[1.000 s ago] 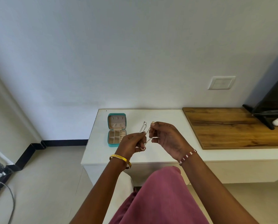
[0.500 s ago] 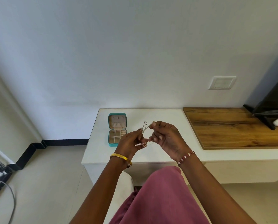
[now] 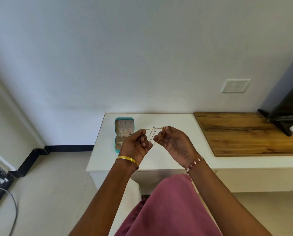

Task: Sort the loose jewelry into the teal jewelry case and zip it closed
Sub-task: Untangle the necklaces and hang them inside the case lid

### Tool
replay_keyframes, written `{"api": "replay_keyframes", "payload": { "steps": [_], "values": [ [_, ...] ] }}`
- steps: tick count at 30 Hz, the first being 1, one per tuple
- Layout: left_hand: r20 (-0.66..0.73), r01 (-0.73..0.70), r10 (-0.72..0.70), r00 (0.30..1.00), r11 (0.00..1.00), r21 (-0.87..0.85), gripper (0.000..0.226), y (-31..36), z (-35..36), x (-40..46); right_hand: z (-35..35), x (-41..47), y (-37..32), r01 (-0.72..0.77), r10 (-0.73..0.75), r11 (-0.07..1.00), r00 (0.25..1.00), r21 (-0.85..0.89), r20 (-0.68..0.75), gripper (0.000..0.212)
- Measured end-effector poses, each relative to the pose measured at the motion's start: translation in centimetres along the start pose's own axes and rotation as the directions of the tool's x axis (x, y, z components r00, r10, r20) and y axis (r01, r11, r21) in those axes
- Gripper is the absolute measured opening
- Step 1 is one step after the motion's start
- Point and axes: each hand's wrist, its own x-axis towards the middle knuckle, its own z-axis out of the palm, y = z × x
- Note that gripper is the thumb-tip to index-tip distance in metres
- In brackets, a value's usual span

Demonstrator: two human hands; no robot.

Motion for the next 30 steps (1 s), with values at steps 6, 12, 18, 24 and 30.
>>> {"api": "replay_keyframes", "payload": {
  "steps": [6, 12, 18, 24, 30],
  "values": [
    [0.018, -0.025, 0.023, 1.000, 0.992, 0.126, 0.041, -0.2, -0.4, 0.0, 0.7, 0.3, 0.0, -0.095, 0.090, 0.988, 0.995, 0.125, 0.049, 0.013],
    [-0.056, -0.034, 0.049, 0.997, 0.967, 0.251, 0.026, -0.2, -1.1, 0.1, 1.1, 0.8, 0.2, -0.044, 0.045, 0.992, 0.999, -0.115, 0.009, 0.016],
    [-0.106, -0.069, 0.119, 0.987, 0.918, 0.391, 0.021, 0.6, -2.4, 1.1, 1.2, 2.3, 1.0, -0.053, 0.039, 0.948, 0.998, -0.313, -0.051, 0.013],
    [-0.168, -0.111, 0.217, 0.962, 0.868, 0.484, 0.019, 1.3, -4.4, 3.2, 2.0, 5.3, 2.4, 0.007, -0.095, 0.843, 0.986, -0.538, -0.136, 0.008],
    [-0.260, -0.080, 0.286, 0.922, 0.799, 0.597, 0.015, 1.8, -6.6, 6.3, 2.1, 9.6, 4.7, 0.087, -0.250, 0.642, 0.963, -0.762, -0.101, 0.007]
  ]
}}
